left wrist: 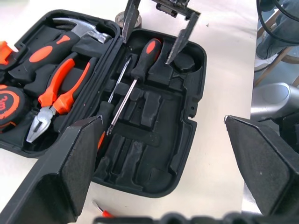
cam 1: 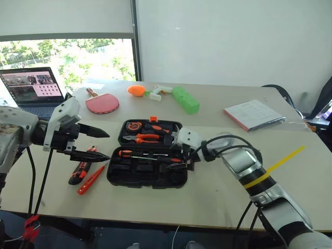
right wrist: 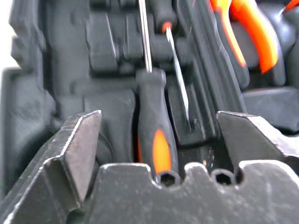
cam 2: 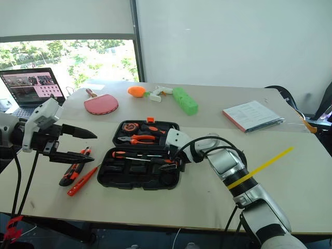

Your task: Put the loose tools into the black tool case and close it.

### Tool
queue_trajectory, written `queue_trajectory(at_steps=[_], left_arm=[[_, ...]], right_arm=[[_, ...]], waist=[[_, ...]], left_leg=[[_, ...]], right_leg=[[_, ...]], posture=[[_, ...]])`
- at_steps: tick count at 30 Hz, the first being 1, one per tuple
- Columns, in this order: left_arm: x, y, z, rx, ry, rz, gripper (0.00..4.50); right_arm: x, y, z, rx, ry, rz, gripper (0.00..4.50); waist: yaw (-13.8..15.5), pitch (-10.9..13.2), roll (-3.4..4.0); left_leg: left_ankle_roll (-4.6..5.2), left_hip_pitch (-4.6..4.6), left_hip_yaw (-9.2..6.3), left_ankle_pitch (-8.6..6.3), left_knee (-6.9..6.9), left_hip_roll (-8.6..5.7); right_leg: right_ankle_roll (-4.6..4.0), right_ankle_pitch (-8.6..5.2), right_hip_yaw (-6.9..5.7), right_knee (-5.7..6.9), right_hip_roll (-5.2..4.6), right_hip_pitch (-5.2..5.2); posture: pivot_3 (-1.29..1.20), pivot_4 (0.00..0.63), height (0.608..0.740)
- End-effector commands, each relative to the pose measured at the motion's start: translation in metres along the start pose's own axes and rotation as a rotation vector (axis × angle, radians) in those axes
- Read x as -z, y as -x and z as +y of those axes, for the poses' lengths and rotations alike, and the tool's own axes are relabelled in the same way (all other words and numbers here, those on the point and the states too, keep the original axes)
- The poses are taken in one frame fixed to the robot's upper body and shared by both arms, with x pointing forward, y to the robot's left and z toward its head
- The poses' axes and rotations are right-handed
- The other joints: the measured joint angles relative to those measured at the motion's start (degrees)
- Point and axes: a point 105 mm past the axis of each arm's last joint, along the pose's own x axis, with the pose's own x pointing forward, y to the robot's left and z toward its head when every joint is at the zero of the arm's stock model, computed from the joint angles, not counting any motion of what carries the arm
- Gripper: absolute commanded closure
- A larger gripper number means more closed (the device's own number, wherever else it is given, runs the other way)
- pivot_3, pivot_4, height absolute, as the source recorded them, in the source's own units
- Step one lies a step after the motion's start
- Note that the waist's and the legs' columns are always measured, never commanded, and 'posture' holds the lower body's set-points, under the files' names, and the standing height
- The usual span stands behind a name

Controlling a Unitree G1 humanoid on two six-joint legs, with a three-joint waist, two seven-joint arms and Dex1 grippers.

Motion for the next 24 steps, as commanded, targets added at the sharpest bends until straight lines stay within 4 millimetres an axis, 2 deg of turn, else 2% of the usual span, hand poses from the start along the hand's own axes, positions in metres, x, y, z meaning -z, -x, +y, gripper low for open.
queue_trajectory(at_steps=[1, 4, 5, 14, 15, 24], left_arm=[[-0.008, 0.001, 0.001, -0.004, -0.038, -0.013, 0.0], [-0.009, 0.0, 0.001, -0.002, -0.04, -0.015, 0.0], [-0.009, -0.001, 0.001, 0.0, -0.04, -0.016, 0.0], [-0.009, -0.002, -0.001, 0.008, -0.043, -0.014, 0.0], [-0.009, -0.003, -0.002, 0.009, -0.043, -0.014, 0.0], [-0.01, -0.004, -0.001, 0.006, -0.044, -0.011, 0.0]], right_arm=[[-0.023, 0.003, 0.001, 0.0, 0.015, -0.071, 0.47], [-0.018, -0.004, 0.002, 0.003, 0.004, -0.063, 0.92], [-0.017, -0.005, 0.002, 0.005, -0.002, -0.062, 1.44], [-0.011, -0.017, -0.003, 0.016, -0.033, -0.053, 4.34], [-0.009, -0.018, -0.003, 0.015, -0.036, -0.05, 4.44], [-0.003, -0.027, -0.001, 0.019, -0.052, -0.038, 4.44]], waist=[[0.0, 0.0, 0.0], [0.0, 0.0, 0.0], [0.0, 0.0, 0.0], [-0.1, 0.0, 0.0], [-0.1, 0.0, 0.0], [-0.2, 0.0, 0.0]], left_leg=[[0.0, 0.0, 0.0, 0.0, 0.0, 0.0], [0.0, 0.0, 0.0, 0.0, 0.01, -0.01], [-0.01, 0.0, 0.0, 0.0, 0.0, -0.01], [-0.01, -0.01, 0.01, 0.01, 0.0, -0.01], [-0.01, 0.0, 0.01, 0.01, 0.0, -0.01], [-0.02, 0.0, 0.0, 0.01, 0.0, -0.01]], right_leg=[[0.0, 0.0, 0.0, 0.0, 0.0, 0.0], [0.0, 0.0, 0.0, 0.0, 0.0, 0.0], [0.0, 0.0, 0.0, 0.0, 0.0, 0.0], [0.0, 0.0, 0.0, 0.0, 0.0, -0.01], [0.0, 0.0, 0.0, 0.0, 0.0, -0.01], [0.0, 0.0, 0.0, 0.01, 0.01, -0.01]], posture=[[0.0, 0.15, 0.738], [0.0, 0.15, 0.738], [0.0, 0.15, 0.738], [0.0, 0.15, 0.738], [0.0, 0.15, 0.738], [0.0, 0.15, 0.738]])
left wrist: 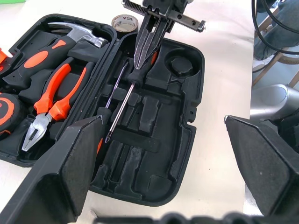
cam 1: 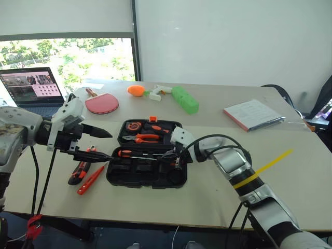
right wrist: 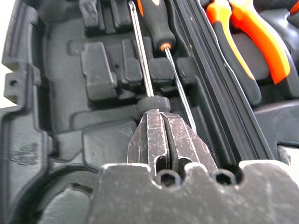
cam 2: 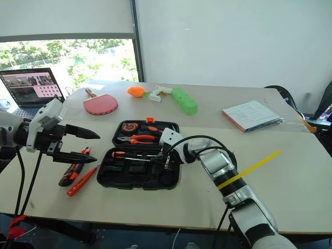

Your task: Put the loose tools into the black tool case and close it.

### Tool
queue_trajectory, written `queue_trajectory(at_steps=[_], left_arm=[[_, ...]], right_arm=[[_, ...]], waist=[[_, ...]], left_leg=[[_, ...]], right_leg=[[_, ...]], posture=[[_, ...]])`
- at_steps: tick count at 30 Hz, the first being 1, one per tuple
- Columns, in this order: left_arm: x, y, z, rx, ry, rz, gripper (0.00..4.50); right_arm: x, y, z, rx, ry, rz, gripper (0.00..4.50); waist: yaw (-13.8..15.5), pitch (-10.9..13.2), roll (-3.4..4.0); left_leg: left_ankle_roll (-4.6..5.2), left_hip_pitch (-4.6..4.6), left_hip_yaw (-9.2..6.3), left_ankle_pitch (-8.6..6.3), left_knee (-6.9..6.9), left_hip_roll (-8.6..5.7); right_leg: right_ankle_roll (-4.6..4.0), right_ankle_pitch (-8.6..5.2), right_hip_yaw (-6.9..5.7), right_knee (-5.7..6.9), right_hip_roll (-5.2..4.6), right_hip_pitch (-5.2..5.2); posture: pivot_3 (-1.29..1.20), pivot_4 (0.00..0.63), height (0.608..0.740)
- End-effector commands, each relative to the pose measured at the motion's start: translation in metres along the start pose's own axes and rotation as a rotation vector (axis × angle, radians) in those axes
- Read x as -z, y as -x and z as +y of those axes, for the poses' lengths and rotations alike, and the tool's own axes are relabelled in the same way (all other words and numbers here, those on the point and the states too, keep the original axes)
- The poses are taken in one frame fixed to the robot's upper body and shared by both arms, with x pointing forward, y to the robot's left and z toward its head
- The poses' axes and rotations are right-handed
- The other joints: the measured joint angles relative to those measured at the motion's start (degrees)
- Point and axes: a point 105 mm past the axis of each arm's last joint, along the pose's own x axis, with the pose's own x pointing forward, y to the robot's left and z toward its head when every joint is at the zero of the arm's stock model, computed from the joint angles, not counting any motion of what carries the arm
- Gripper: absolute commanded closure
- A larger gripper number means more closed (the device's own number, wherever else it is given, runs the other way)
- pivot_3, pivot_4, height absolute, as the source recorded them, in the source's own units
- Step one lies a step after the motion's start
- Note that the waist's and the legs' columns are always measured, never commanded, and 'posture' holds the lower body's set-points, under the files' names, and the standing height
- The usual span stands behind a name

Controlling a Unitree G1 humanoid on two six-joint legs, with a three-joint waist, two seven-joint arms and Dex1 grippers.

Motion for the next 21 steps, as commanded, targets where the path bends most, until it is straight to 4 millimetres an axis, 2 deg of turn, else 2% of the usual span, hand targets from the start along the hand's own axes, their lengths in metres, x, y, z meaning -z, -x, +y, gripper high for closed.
queue_trajectory(at_steps=[1, 6, 12, 16, 19, 21], left_arm=[[-0.01, 0.002, -0.002, -0.007, -0.048, -0.006, 0.0], [-0.011, 0.003, -0.001, -0.01, -0.048, -0.003, 0.0], [-0.011, 0.001, 0.0, -0.011, -0.051, -0.003, 0.0], [-0.01, -0.001, 0.0, -0.009, -0.05, -0.002, 0.0], [-0.009, -0.002, 0.0, -0.007, -0.049, -0.002, 0.0], [-0.009, -0.003, 0.0, -0.006, -0.048, -0.003, 0.0]], right_arm=[[-0.011, -0.001, -0.001, 0.007, 0.033, -0.029, 4.44], [-0.003, -0.008, 0.004, -0.003, 0.02, -0.014, 4.44], [0.016, -0.022, 0.016, -0.036, 0.014, 0.048, 4.44], [0.027, -0.026, 0.018, -0.034, 0.017, 0.078, 4.44], [0.025, -0.025, 0.011, 0.0, 0.002, 0.064, 4.44], [0.015, -0.02, 0.005, 0.029, 0.0, 0.021, 4.44]], waist=[[0.0, 0.0, 0.0], [-0.1, 0.0, 0.0], [-0.7, 0.0, 0.0], [-1.3, 0.0, 0.0], [-1.4, 0.0, 0.0], [-1.4, 0.0, 0.0]], left_leg=[[0.0, 0.0, 0.0, 0.0, 0.0, 0.0], [0.0, 0.0, 0.0, 0.0, 0.0, 0.0], [-0.02, 0.04, -0.01, 0.01, 0.0, 0.01], [-0.04, 0.14, -0.02, 0.03, 0.0, 0.01], [-0.05, 0.27, -0.01, 0.03, -0.01, 0.01], [-0.05, 0.4, 0.0, 0.03, -0.01, 0.01]], right_leg=[[0.0, 0.0, 0.0, 0.0, 0.0, 0.0], [0.0, 0.0, 0.0, 0.01, 0.0, 0.0], [0.0, 0.0, 0.0, 0.05, 0.01, 0.02], [-0.02, -0.01, 0.01, 0.12, 0.02, 0.09], [-0.03, -0.01, 0.03, 0.16, 0.02, 0.16], [-0.05, -0.02, 0.06, 0.21, 0.04, 0.25]], posture=[[0.0, 0.15, 0.738], [0.0, 0.15, 0.738], [0.0, 0.15, 0.738], [0.0, 0.15, 0.738], [0.0, 0.15, 0.738], [0.0, 0.15, 0.738]])
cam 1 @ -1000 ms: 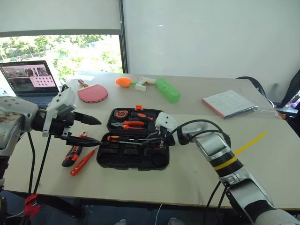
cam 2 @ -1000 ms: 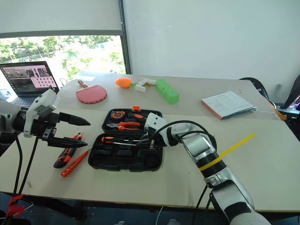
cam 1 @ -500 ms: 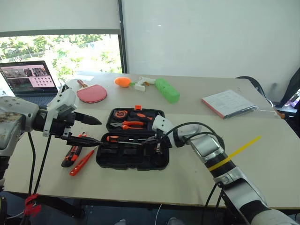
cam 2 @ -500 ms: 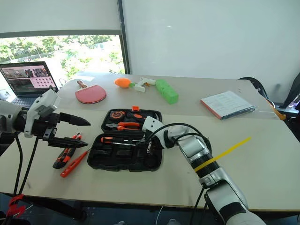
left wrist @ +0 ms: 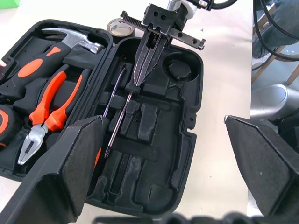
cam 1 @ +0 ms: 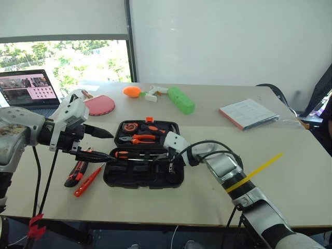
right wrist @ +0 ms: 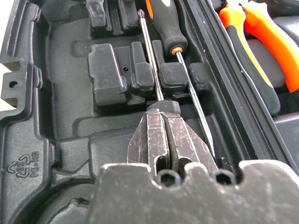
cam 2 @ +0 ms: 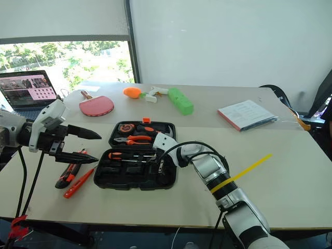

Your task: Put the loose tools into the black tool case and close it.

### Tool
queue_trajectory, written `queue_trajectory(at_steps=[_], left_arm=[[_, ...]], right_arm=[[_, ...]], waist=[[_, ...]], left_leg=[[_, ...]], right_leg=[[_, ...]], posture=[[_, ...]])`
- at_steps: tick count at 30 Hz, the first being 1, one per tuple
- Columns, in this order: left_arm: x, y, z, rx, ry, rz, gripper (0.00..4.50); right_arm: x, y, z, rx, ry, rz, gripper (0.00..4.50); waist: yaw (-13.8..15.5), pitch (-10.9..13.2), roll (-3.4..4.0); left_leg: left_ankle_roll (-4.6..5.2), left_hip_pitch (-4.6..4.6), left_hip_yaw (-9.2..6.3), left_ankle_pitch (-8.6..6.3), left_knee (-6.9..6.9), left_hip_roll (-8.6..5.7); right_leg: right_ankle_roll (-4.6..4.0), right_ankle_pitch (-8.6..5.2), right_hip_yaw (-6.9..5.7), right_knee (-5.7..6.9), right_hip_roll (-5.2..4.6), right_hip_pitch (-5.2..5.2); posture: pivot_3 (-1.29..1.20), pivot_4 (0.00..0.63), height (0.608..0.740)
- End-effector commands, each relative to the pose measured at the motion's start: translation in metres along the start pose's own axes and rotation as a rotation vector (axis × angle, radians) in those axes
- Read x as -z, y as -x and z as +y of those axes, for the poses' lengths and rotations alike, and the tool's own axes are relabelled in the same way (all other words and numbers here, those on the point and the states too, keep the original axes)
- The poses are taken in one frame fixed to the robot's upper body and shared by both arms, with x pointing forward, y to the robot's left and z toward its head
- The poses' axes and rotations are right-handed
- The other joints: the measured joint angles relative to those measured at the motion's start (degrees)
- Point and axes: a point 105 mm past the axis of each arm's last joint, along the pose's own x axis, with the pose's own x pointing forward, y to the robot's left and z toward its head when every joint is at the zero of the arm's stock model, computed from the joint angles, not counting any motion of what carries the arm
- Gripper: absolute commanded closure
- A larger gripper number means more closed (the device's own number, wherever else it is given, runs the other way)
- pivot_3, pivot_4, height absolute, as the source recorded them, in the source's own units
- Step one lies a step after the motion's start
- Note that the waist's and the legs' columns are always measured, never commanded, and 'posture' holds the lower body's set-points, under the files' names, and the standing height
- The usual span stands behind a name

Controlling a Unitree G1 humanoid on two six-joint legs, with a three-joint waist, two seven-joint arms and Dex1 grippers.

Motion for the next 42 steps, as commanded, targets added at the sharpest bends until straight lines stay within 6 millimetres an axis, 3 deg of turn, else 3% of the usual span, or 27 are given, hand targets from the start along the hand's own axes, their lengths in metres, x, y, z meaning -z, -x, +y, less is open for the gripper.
queue_trajectory(at_steps=[1, 4, 7, 10, 15, 18, 21, 26, 30, 33, 36, 42], left_arm=[[-0.008, 0.001, -0.001, -0.009, -0.044, -0.004, 0.0], [-0.005, 0.001, -0.001, -0.017, -0.025, -0.007, 0.0], [0.0, 0.001, -0.003, -0.032, 0.003, -0.014, 0.0], [0.008, 0.001, -0.003, -0.076, 0.042, -0.016, 0.0], [0.023, 0.016, -0.003, -0.203, 0.15, -0.024, 0.0], [0.037, 0.03, -0.007, -0.287, 0.215, -0.006, 0.0], [0.066, 0.058, -0.012, -0.454, 0.329, 0.034, 0.0], [0.104, 0.097, -0.028, -0.684, 0.463, 0.109, 0.0], [0.121, 0.11, -0.04, -0.761, 0.551, 0.163, 0.0], [0.127, 0.108, -0.04, -0.759, 0.574, 0.204, 0.0], [0.131, 0.104, -0.024, -0.802, 0.652, 0.218, 0.0], [0.123, 0.069, 0.01, -0.757, 0.785, 0.21, 0.0]], right_arm=[[0.001, 0.006, -0.007, 0.038, -0.045, -0.023, 4.44], [-0.038, 0.034, -0.007, 0.027, -0.049, -0.197, 4.44], [-0.064, 0.069, -0.001, 0.015, -0.074, -0.308, 4.44], [-0.077, 0.107, 0.011, -0.017, -0.082, -0.366, 3.75], [-0.078, 0.15, 0.032, -0.048, 0.005, -0.344, 1.93], [-0.076, 0.162, 0.04, -0.089, 0.031, -0.324, 0.89], [-0.073, 0.17, 0.047, -0.132, 0.064, -0.297, 0.02], [-0.073, 0.166, 0.049, -0.157, 0.079, -0.307, 0.02], [-0.075, 0.163, 0.05, -0.162, 0.075, -0.337, 0.02], [-0.075, 0.16, 0.052, -0.155, 0.073, -0.344, 0.02], [-0.074, 0.157, 0.054, -0.141, 0.072, -0.349, 0.02], [-0.075, 0.157, 0.062, -0.12, 0.047, -0.364, 0.02]], waist=[[0.0, 0.0, 0.0], [0.2, 0.0, -0.01], [0.4, 0.1, 0.01], [0.4, 0.1, 0.02], [0.6, 0.1, 0.0], [0.1, 0.1, -0.01], [-0.2, 0.1, 0.0], [0.1, 0.1, -0.02], [0.7, 0.2, -0.05], [1.1, 0.2, -0.06], [1.8, 0.2, -0.07], [1.9, 0.2, -0.12]], left_leg=[[-0.01, 0.04, 0.0, 0.01, 0.0, 0.0], [-0.09, 0.03, -0.01, 0.05, 0.01, 0.0], [-0.09, -0.15, -0.05, 0.05, 0.0, -0.01], [-0.08, -0.36, -0.22, 0.05, -0.02, 0.01], [-0.05, -0.42, -0.35, 0.03, -0.06, 0.0], [-0.05, -0.34, -0.35, 0.03, -0.06, 0.02], [-0.05, -0.25, -0.32, 0.03, -0.1, 0.05], [-0.05, -0.16, -0.37, 0.03, -0.17, 0.11], [-0.06, -0.1, -0.34, 0.03, -0.17, 0.09], [-0.08, -0.06, -0.34, 0.03, -0.17, 0.08], [-0.08, -0.05, -0.34, 0.03, -0.17, 0.08], [-0.11, -0.05, -0.28, 0.05, -0.17, -0.02]], right_leg=[[-0.01, 0.0, 0.01, 0.03, 0.0, 0.03], [-0.01, -0.01, 0.01, 0.1, 0.0, 0.01], [-0.01, -0.01, 0.01, 0.09, -0.03, -0.14], [0.0, 0.0, -0.02, 0.09, -0.04, -0.29], [0.0, 0.0, -0.12, -0.2, -0.07, -0.26], [-0.01, 0.0, -0.07, -0.16, -0.08, -0.25], [-0.04, 0.01, -0.05, -0.15, -0.05, -0.24], [-0.11, -0.01, -0.04, -0.16, -0.07, -0.24], [-0.09, -0.02, -0.07, -0.19, -0.22, -0.16], [-0.08, -0.01, -0.1, -0.22, -0.29, -0.1], [-0.08, 0.0, -0.1, -0.22, -0.28, -0.1], [-0.07, 0.02, -0.12, -0.21, -0.24, -0.06]], posture=[[0.0, 0.15, 0.738], [0.0, 0.15, 0.738], [0.0, 0.15, 0.738], [0.0, 0.15, 0.738], [0.0, 0.15, 0.738], [0.0, 0.15, 0.738], [0.0, 0.15, 0.738], [0.0, 0.15, 0.738], [0.0, 0.15, 0.738], [0.0, 0.15, 0.738], [0.0, 0.15, 0.738], [0.0, 0.15, 0.738]])
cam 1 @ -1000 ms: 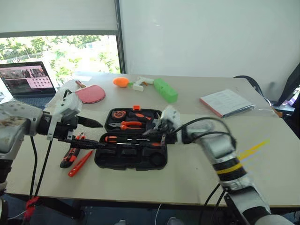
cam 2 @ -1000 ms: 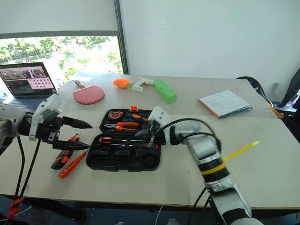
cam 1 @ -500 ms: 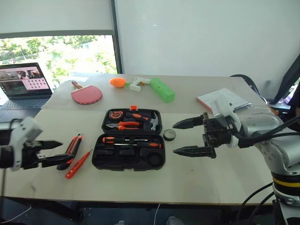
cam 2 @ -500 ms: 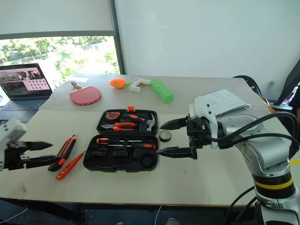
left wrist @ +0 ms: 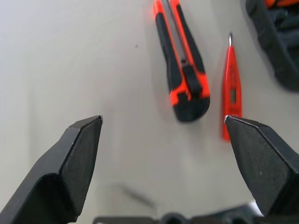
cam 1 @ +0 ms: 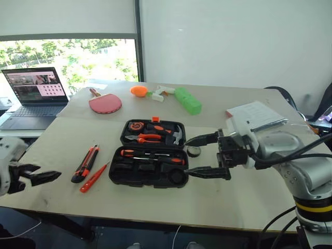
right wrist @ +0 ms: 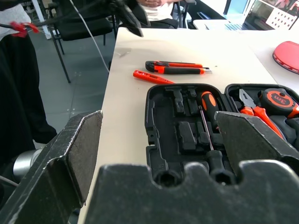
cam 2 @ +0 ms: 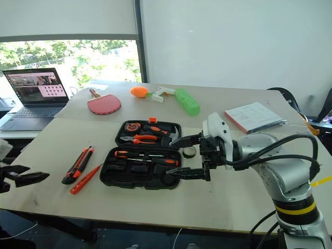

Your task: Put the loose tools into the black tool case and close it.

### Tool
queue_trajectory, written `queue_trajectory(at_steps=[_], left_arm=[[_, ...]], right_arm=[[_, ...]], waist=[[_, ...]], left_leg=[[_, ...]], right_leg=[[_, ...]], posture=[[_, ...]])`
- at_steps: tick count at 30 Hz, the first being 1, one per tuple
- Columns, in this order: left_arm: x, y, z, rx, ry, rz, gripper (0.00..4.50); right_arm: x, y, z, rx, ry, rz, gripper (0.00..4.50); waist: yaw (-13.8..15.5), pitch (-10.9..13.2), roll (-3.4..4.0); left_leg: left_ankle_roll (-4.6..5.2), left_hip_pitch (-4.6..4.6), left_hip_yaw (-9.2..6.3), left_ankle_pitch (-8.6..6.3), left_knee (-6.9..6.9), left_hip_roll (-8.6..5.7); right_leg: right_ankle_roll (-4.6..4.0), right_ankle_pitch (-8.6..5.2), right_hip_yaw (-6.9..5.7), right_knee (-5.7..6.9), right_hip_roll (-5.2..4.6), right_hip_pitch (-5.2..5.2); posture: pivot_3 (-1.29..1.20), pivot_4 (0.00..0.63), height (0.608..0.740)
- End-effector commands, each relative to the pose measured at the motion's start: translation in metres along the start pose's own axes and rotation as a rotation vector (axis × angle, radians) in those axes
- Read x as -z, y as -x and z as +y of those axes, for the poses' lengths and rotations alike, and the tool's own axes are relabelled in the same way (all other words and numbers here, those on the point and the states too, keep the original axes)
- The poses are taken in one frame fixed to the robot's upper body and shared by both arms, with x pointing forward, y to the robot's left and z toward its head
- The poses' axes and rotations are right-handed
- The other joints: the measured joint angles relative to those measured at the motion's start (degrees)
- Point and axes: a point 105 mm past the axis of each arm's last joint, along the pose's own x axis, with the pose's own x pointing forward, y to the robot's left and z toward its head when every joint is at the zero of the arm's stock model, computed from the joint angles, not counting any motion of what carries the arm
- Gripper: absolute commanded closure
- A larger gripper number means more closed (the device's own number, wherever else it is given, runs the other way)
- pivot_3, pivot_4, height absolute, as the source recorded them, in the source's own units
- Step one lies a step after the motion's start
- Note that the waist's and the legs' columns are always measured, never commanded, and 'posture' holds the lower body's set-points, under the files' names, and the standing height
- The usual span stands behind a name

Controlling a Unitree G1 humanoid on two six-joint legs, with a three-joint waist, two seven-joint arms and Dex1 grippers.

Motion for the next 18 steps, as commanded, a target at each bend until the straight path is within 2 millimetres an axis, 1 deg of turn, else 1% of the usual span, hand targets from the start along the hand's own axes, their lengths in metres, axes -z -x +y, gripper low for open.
queue_trajectory(at_steps=[1, 3, 7, 9, 11, 12, 14, 16, 18], left_arm=[[-0.013, -0.022, 0.004, -0.047, 0.057, 0.055, 0.0], [-0.026, -0.038, 0.01, -0.082, 0.077, 0.069, 0.0], [-0.042, -0.057, 0.017, -0.125, 0.066, 0.095, 0.0], [-0.054, -0.063, 0.01, -0.086, 0.03, 0.079, 0.0], [-0.059, -0.066, 0.002, -0.037, 0.002, 0.079, 0.0], [-0.064, -0.065, -0.006, 0.003, -0.053, 0.066, 0.0], [-0.065, -0.058, -0.019, 0.087, -0.116, 0.082, 0.0], [-0.062, -0.053, -0.024, 0.115, -0.13, 0.108, 0.0], [-0.054, -0.05, -0.029, 0.138, -0.156, 0.163, 0.0]], right_arm=[[-0.012, 0.001, 0.009, 0.002, 0.035, -0.037, 0.02], [-0.013, 0.001, 0.012, 0.012, 0.032, -0.043, 0.02], [-0.013, 0.0, 0.017, 0.027, 0.026, -0.046, 0.02], [-0.012, 0.0, 0.019, 0.036, 0.025, -0.044, 0.02], [-0.011, 0.001, 0.021, 0.048, 0.02, -0.042, 0.02], [-0.01, 0.002, 0.022, 0.053, 0.014, -0.041, 0.02], [-0.008, 0.003, 0.025, 0.062, 0.005, -0.032, 0.02], [-0.006, 0.004, 0.026, 0.067, 0.001, -0.026, 0.02], [-0.006, 0.004, 0.027, 0.071, -0.007, -0.028, 0.02]], waist=[[0.0, 0.0, -0.04], [0.0, 0.0, -0.08], [-0.2, 0.1, -0.15], [-0.4, 0.1, -0.16], [-0.4, 0.1, -0.17], [-0.4, 0.1, -0.17], [-0.3, 0.1, -0.19], [-0.3, 0.1, -0.24], [-0.3, 0.1, -0.24]], left_leg=[[0.0, 0.0, -0.01, 0.0, 0.01, -0.01], [0.0, -0.03, 0.04, 0.0, 0.0, -0.01], [0.0, -0.07, 0.13, 0.0, 0.03, -0.03], [0.01, -0.07, 0.17, 0.0, 0.02, -0.03], [0.01, -0.25, 0.16, 0.0, 0.03, -0.02], [0.01, -0.35, 0.15, 0.0, 0.05, -0.02], [0.01, -0.39, 0.15, 0.0, 0.07, -0.02], [0.01, -0.44, 0.13, 0.0, 0.07, -0.01], [0.01, -0.43, 0.15, 0.0, 0.09, -0.02]], right_leg=[[0.0, 0.0, 0.0, 0.02, 0.01, -0.01], [0.0, 0.0, -0.01, 0.04, 0.1, 0.0], [0.0, 0.0, -0.01, 0.04, 0.15, 0.0], [0.0, 0.0, 0.03, 0.02, 0.15, -0.02], [0.0, 0.0, 0.03, 0.01, 0.15, -0.15], [0.0, 0.0, 0.02, 0.02, 0.15, -0.25], [0.0, 0.0, 0.02, 0.01, 0.14, -0.27], [0.01, -0.01, -0.01, -0.02, 0.14, -0.27], [0.02, -0.01, 0.0, -0.02, 0.12, -0.27]], posture=[[0.0, 0.15, 0.738], [0.0, 0.15, 0.738], [0.0, 0.15, 0.738], [0.0, 0.15, 0.738], [0.0, 0.15, 0.738], [0.0, 0.15, 0.738], [0.0, 0.15, 0.738], [0.0, 0.15, 0.738], [0.0, 0.15, 0.738]])
